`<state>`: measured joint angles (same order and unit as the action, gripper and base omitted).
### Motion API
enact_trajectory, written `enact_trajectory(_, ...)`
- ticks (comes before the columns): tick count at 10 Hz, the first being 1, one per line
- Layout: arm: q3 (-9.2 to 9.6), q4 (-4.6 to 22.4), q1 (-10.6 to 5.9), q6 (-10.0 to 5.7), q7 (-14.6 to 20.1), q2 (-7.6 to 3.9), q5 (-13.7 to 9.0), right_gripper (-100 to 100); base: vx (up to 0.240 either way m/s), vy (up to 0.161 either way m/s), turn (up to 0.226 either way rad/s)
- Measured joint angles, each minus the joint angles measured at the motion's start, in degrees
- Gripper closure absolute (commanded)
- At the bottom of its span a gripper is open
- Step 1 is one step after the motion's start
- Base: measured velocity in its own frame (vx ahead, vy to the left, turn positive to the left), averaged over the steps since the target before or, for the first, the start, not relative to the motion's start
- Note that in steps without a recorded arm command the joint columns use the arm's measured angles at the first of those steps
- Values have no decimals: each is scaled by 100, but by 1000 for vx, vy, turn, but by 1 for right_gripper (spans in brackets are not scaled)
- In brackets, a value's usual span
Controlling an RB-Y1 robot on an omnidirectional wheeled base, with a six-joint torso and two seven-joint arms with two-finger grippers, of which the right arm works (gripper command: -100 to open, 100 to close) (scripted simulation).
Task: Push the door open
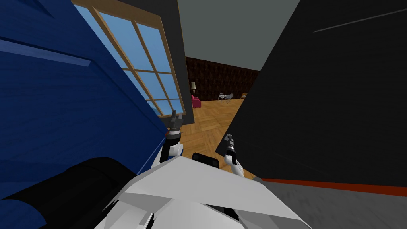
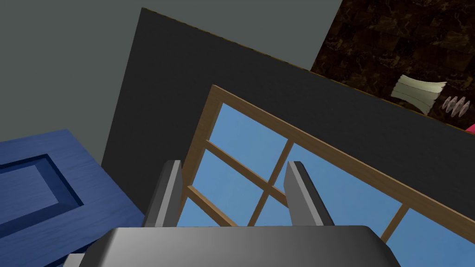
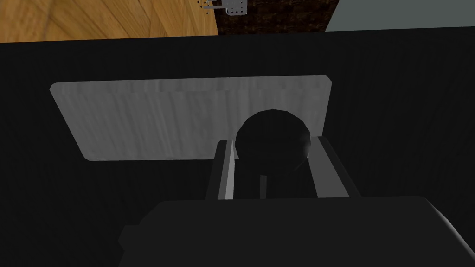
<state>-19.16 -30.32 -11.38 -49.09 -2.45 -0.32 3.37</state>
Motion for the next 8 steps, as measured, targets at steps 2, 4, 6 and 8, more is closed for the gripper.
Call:
enact_trajectory(2,-16,-325,131,214,24,-14,-10,100,186,34,-28)
enact_trajectory(4,-77,-611,200,408,10,-38,-49,100,107,18,-29)
enact_trajectory(6,-140,-282,-8,185,-22,-133,-90,100,72,6,-17)
enact_trajectory(8,-263,-54,-59,131,-64,-160,-171,100,172,57,-66)
